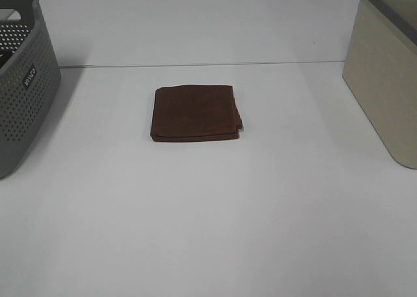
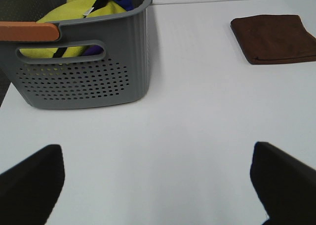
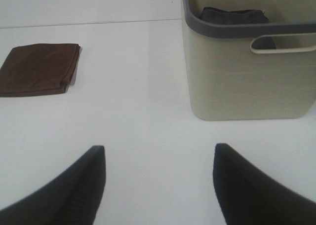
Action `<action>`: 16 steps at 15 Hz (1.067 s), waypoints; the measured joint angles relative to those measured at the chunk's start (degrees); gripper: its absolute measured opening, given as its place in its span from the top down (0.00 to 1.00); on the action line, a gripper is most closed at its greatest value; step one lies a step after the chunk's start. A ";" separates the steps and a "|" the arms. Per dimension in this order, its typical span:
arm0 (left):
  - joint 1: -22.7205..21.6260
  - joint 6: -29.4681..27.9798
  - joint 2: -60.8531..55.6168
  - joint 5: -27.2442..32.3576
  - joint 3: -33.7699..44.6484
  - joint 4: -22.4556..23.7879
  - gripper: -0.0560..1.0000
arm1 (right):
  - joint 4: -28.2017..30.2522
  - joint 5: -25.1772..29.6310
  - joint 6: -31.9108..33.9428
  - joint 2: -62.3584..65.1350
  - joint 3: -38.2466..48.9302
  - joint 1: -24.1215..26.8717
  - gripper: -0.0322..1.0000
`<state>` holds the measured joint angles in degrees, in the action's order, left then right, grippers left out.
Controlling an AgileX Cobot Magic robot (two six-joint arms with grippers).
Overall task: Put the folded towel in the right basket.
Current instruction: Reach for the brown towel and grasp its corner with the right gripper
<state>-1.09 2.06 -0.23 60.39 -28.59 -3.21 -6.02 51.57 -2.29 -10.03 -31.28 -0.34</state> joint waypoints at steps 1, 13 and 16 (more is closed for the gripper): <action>0.00 0.00 0.00 0.00 0.00 0.00 0.03 | -0.69 -3.04 0.00 -4.13 -0.92 0.00 0.38; 0.00 0.00 0.00 0.00 0.00 0.00 0.03 | -12.66 -9.74 -10.37 -63.77 -32.83 0.00 0.38; 0.00 0.00 0.00 0.00 0.00 0.00 0.03 | -15.41 -5.16 -11.97 -76.26 -45.55 -0.52 0.38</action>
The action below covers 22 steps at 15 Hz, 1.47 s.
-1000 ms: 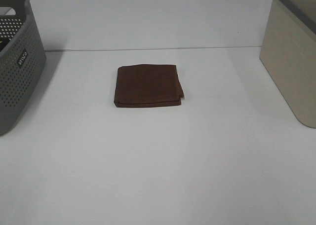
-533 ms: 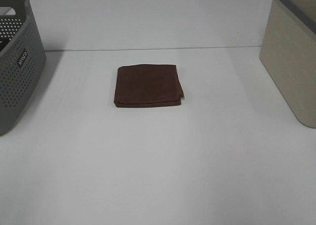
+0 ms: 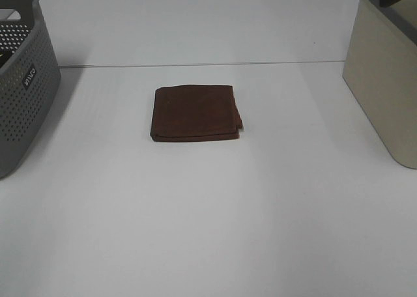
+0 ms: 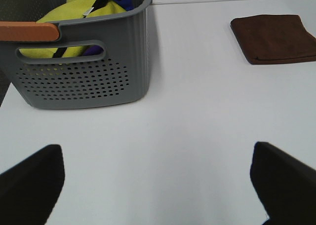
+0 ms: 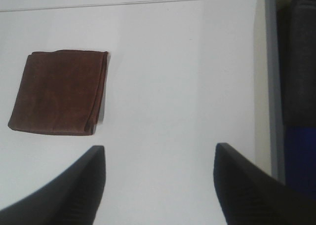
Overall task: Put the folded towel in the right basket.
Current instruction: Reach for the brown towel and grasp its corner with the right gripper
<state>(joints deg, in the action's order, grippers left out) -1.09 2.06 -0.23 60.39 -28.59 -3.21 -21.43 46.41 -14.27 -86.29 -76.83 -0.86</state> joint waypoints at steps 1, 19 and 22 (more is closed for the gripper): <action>0.00 0.00 0.00 0.00 0.00 0.00 0.03 | 0.00 0.34 -0.74 -4.35 -4.35 -1.32 0.38; 0.00 0.00 0.00 0.00 0.00 0.00 0.03 | -20.05 23.15 0.92 -65.32 -53.17 -8.25 0.37; 0.00 0.00 0.00 0.00 0.00 0.00 0.03 | -20.40 23.20 0.34 -66.75 -53.17 -8.48 0.37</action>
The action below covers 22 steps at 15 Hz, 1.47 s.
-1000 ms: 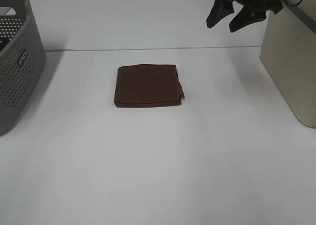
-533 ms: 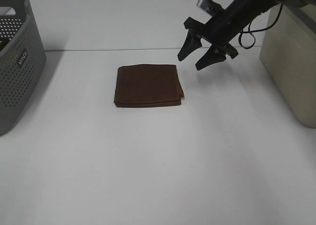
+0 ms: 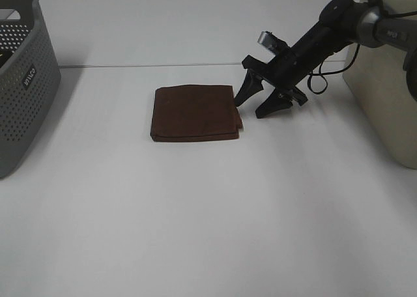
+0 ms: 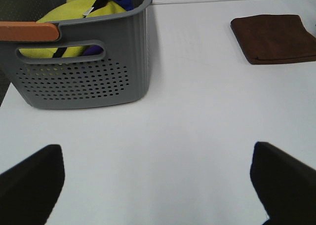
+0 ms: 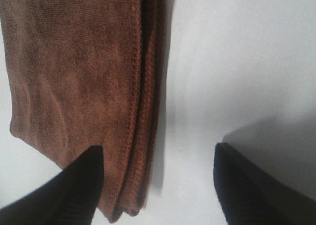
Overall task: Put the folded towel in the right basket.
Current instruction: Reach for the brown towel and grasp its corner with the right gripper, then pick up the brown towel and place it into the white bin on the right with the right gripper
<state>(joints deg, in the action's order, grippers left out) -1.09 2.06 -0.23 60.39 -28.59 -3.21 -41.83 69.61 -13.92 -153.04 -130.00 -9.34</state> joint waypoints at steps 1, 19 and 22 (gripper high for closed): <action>0.00 0.00 0.00 0.00 0.00 0.00 0.03 | -0.29 0.00 -0.11 -0.17 -0.17 -0.52 0.37; 0.00 0.00 0.00 0.00 0.00 0.00 0.03 | 8.31 -0.63 -0.17 13.18 -0.57 -6.19 0.89; 0.00 0.00 0.00 0.00 0.00 0.00 0.03 | 19.14 0.11 3.15 20.68 -0.57 -6.19 0.89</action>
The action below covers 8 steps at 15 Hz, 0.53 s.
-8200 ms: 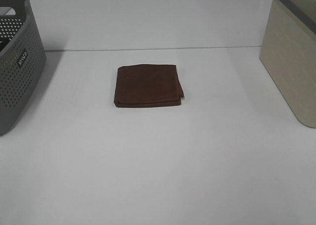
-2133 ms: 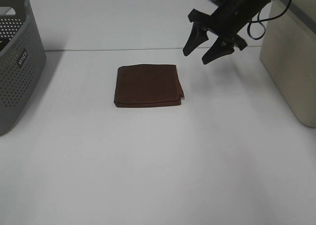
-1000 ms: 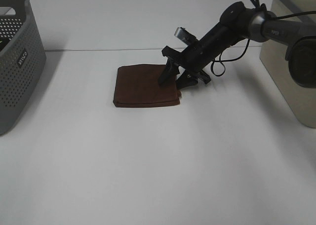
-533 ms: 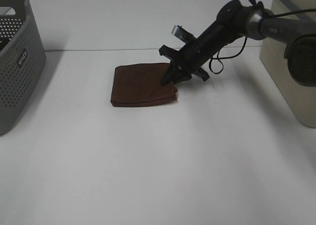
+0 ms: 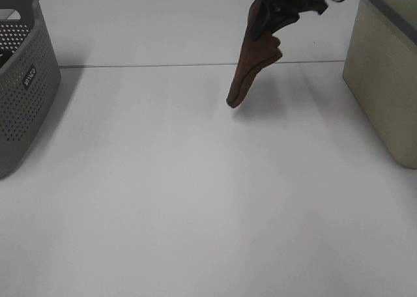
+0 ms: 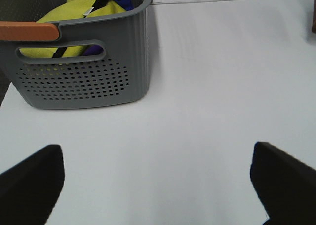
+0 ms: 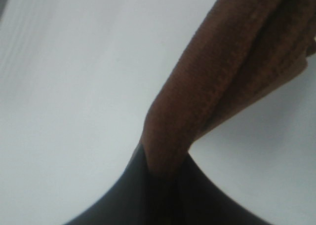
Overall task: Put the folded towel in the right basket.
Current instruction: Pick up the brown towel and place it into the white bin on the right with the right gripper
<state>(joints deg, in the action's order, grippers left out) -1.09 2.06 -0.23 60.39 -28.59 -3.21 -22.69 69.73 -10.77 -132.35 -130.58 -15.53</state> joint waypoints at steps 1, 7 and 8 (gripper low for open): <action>0.00 0.00 0.00 0.00 0.00 0.00 0.03 | 3.84 0.06 1.32 2.12 0.00 0.00 0.89; 0.00 0.00 0.00 0.00 0.00 0.00 0.03 | 19.42 0.29 2.86 15.36 0.00 0.40 0.89; 0.00 0.00 0.00 0.00 0.00 0.00 0.03 | 19.65 0.29 2.86 16.73 0.00 1.38 0.89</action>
<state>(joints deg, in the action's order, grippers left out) -1.09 2.06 -0.23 60.39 -28.59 -3.21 -3.04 70.02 -7.91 -115.62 -130.58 -14.15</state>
